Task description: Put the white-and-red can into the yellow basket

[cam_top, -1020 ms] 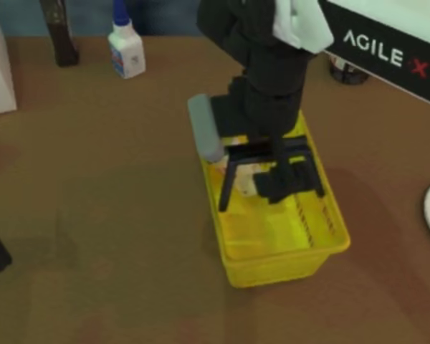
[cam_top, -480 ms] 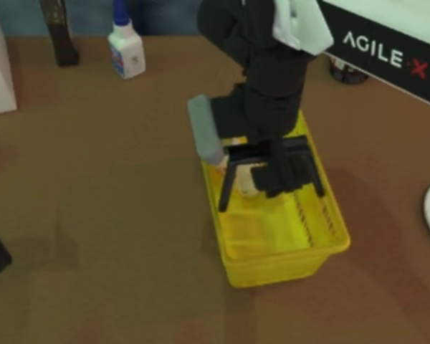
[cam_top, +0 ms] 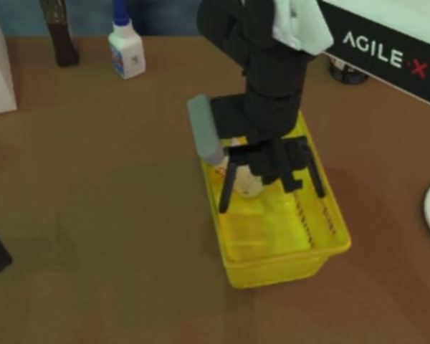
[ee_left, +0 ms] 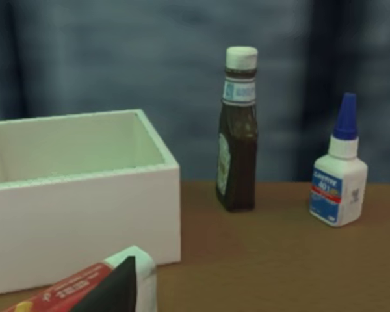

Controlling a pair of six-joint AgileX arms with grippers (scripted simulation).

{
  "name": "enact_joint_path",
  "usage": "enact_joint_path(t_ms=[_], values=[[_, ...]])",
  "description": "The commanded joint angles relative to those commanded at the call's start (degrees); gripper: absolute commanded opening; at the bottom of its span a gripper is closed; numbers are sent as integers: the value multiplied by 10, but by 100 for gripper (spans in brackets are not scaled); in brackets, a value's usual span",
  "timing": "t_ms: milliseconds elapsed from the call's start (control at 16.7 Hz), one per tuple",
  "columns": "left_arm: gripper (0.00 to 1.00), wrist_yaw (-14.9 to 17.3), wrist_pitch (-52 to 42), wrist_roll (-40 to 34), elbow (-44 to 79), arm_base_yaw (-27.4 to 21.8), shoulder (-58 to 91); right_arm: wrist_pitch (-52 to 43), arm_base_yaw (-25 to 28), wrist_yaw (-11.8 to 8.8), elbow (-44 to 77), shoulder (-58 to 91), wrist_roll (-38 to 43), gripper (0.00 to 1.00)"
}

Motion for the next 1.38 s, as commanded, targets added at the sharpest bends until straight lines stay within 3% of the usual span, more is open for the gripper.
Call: enact_joint_path(t_ms=[1380], values=[[100, 0, 0, 0, 0, 0, 0, 0, 0, 0, 0, 0, 0, 0]])
